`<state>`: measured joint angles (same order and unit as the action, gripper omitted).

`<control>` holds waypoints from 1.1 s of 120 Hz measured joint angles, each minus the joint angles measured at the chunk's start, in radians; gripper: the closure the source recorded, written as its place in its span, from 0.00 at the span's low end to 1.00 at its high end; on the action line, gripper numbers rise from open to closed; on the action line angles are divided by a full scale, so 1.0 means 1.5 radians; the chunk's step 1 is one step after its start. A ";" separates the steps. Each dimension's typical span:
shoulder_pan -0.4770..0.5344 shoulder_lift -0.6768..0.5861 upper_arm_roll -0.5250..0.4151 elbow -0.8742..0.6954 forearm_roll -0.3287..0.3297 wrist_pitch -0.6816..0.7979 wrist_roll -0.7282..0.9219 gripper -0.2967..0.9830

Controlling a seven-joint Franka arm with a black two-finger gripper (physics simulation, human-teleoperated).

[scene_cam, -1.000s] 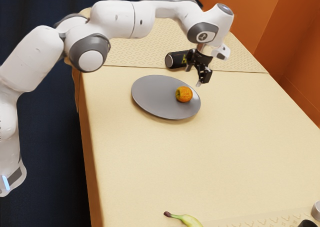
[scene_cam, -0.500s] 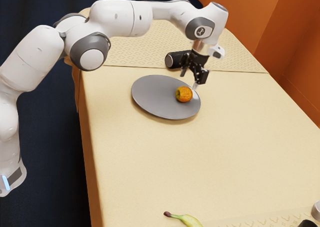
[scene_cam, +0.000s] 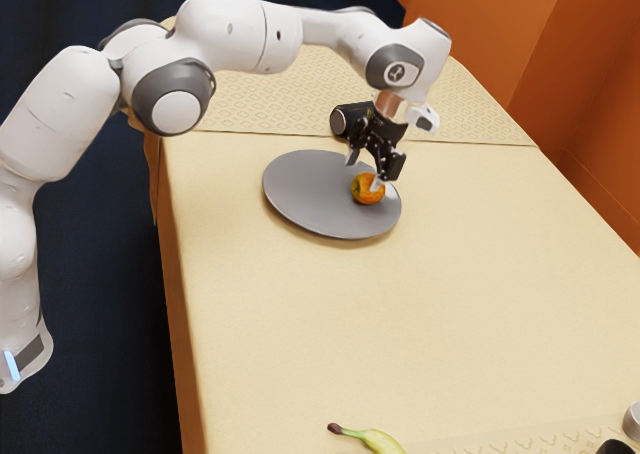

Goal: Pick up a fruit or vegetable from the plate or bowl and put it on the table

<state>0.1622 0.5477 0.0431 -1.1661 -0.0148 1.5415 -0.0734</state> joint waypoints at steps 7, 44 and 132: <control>-0.001 0.000 0.000 -0.003 -0.001 0.002 0.000 0.23; -0.012 0.004 -0.002 -0.028 -0.011 0.035 -0.001 0.23; -0.077 -0.040 -0.151 -0.012 0.015 0.121 -0.041 0.32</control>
<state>0.0462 0.4877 -0.1837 -1.1846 0.0081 1.7227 -0.1350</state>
